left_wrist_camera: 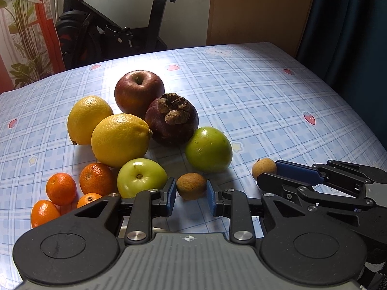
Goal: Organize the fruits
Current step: 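Carry the brown fruit in the left gripper over the cream plate while the right gripper carries its own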
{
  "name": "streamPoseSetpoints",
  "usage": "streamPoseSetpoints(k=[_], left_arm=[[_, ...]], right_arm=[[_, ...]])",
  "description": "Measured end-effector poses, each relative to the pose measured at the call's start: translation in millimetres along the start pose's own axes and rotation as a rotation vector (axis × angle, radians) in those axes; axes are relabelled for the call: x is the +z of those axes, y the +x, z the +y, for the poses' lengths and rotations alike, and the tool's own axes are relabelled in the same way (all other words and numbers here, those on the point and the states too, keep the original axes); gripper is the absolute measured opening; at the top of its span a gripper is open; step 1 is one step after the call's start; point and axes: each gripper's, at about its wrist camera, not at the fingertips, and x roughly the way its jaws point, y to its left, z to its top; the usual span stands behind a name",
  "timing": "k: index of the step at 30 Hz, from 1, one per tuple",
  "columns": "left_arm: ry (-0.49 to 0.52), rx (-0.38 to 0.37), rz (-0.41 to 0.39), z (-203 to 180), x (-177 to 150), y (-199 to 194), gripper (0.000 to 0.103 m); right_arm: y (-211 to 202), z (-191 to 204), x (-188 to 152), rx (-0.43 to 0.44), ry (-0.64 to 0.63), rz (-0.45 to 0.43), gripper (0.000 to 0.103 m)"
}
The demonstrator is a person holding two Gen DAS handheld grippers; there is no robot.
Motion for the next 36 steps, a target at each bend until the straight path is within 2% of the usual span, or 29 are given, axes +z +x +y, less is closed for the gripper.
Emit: streamPoseSetpoints(k=[8,20,27,36], left_arm=[[0.038,0.012,-0.029,-5.6,-3.0,-4.5,0.029],[0.043,-0.037,-0.106,1.0,-8.2,-50.1,0.029],[0.024,-0.040,-0.129,26.4,-22.4,-82.5,0.029],[-0.070,-0.034,-0.065,72.6,-56.0,-89.5,0.029]], right_arm=[[0.6,-1.1,0.5,0.000,0.001,0.000,0.029],[1.5,7.5,2.0,-0.016,-0.010,0.017,0.029],[-5.1,38.7,9.3,0.036,-0.056,0.016,0.029],[11.6,97.0,2.6,0.115,-0.201,0.088,0.029]])
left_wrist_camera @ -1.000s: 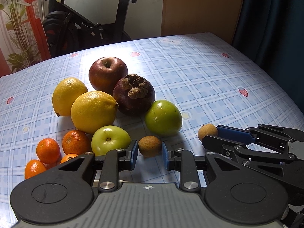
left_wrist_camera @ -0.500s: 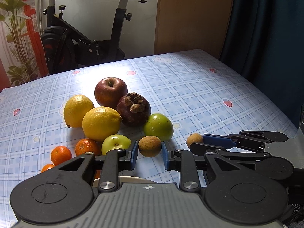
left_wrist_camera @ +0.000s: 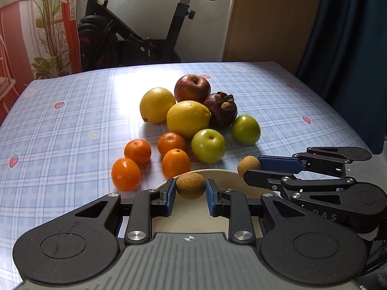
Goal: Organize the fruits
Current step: 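Carry the brown fruit in the left gripper over the cream plate while the right gripper carries its own, then open the left gripper over the plate while the right gripper releases its brown fruit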
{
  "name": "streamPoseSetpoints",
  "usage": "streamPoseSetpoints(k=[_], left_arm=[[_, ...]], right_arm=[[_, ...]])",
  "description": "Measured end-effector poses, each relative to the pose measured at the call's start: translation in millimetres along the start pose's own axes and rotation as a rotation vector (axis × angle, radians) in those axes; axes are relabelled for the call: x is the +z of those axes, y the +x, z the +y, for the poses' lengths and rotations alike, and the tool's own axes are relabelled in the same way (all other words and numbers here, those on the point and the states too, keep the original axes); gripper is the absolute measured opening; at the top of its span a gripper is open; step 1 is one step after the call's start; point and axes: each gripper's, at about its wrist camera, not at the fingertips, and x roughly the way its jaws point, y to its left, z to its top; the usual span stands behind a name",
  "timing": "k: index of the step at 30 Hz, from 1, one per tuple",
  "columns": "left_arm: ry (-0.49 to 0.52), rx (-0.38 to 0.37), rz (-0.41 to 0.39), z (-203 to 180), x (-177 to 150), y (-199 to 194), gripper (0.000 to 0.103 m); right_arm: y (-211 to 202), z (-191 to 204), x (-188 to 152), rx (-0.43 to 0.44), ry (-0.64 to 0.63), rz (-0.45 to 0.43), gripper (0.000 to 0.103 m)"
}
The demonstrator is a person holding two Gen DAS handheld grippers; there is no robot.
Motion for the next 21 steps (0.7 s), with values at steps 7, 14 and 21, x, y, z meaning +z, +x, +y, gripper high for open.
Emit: streamPoseSetpoints(k=[7,14,21], left_arm=[[-0.060,-0.025,0.023,20.0,-7.6,6.1,0.029],[-0.102,-0.048,0.018,24.5,-10.9,15.5,0.029],[-0.102,-0.065,0.035,25.0,-11.2,26.7,0.029]], right_arm=[[18.8,18.3,-2.9,0.005,-0.061,0.059,0.029],[30.9,22.0,-2.6,-0.011,-0.110,0.102,0.029],[34.5,23.0,-5.9,-0.010,-0.126,0.115,0.029]])
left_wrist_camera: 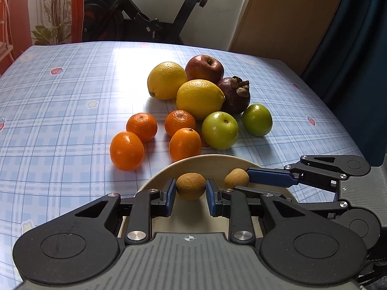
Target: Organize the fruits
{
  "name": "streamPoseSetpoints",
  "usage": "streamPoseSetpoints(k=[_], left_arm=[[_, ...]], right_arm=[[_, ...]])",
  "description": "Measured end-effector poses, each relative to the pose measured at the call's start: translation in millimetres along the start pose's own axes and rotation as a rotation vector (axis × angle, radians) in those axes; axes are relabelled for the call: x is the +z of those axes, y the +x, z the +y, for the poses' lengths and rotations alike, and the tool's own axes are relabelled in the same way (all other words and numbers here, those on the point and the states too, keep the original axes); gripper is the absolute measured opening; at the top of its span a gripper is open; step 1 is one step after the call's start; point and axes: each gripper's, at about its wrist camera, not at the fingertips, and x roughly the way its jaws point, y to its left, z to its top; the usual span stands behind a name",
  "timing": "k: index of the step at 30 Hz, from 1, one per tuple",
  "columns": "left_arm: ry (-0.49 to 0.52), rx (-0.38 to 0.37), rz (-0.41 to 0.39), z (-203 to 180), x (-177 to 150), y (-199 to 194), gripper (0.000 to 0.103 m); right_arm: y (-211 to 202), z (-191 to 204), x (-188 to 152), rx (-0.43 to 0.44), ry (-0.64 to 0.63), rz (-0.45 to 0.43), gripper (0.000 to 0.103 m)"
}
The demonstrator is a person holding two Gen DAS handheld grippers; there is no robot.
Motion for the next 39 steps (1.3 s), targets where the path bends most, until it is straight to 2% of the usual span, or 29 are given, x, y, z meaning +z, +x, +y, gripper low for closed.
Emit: streamPoseSetpoints(k=[11,17,28,39], left_arm=[[-0.022,-0.015,-0.019,2.9,1.9,-0.6,0.029],[-0.022,-0.016,-0.071,3.1,6.1,-15.7,0.029],[-0.029,0.083,-0.211,10.1,19.2,-50.2,0.029],[-0.088,0.134,-0.229,38.5,32.3,-57.2,0.029]], right_arm=[[-1.5,1.2,1.1,-0.016,0.000,-0.007,0.029],[-10.4,-0.9,3.7,-0.027,0.017,-0.035,0.029],[-30.1,-13.7,10.9,-0.066,0.082,-0.103,0.029],[-26.1,-23.4,20.5,-0.069,0.105,-0.106,0.029]])
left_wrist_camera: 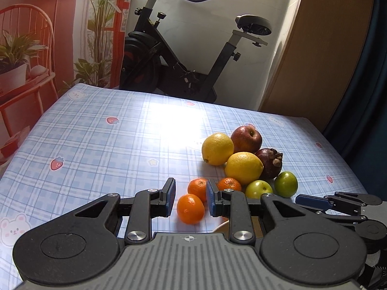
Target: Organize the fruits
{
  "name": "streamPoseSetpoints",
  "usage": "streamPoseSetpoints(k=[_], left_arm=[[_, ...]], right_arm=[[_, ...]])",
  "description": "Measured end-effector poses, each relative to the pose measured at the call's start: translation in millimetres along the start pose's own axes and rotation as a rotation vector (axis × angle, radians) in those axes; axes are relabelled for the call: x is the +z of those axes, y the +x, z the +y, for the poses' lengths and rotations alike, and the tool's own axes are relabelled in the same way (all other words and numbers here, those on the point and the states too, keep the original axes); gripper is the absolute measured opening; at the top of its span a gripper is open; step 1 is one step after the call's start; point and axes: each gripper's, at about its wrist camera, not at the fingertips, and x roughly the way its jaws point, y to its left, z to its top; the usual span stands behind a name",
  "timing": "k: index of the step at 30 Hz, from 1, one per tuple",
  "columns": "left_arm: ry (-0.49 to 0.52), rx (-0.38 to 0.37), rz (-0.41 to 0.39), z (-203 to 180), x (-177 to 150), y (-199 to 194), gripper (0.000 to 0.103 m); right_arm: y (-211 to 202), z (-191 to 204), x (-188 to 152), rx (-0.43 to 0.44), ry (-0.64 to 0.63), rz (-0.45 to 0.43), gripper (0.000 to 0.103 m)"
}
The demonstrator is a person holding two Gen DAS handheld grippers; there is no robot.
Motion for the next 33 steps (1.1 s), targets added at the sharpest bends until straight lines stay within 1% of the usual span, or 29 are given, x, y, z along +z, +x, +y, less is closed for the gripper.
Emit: streamPoseSetpoints(k=[5,8,11,16,20,26,33], left_arm=[[-0.012,0.034,-0.024,14.7,12.8,-3.6,0.029],[-0.011,0.038,-0.031,19.8,18.9,-4.6,0.029],[-0.009,0.031,-0.019,22.2,20.6,-0.6,0.029],[-0.003,0.022,0.030,23.5,14.0,12.7,0.029],[-0.036,-0.009,0.042,27.1,7.2,16.5,0.029],[-0.030,-0.047,0.046,17.3,7.7,24.0,0.029],[0.014,-0.106,0.049,-14.0,18.0,38.0,0.029]], right_arm=[[9.5,5.7,8.7,0.015,-0.019,0.002,0.029],[15.6,7.9,13.6,0.022,-0.017,0.002,0.029],[22.5,10.7,18.5,0.031,-0.018,0.009,0.029],[32.6,21.0,22.6,0.045,-0.049,0.023,0.029],[36.4,25.2,21.2,0.034,-0.075,0.039,0.029],[34.2,15.3,18.9,-0.001,-0.065,0.045,0.029],[26.1,-6.8,16.2,-0.043,-0.033,0.050,0.029]])
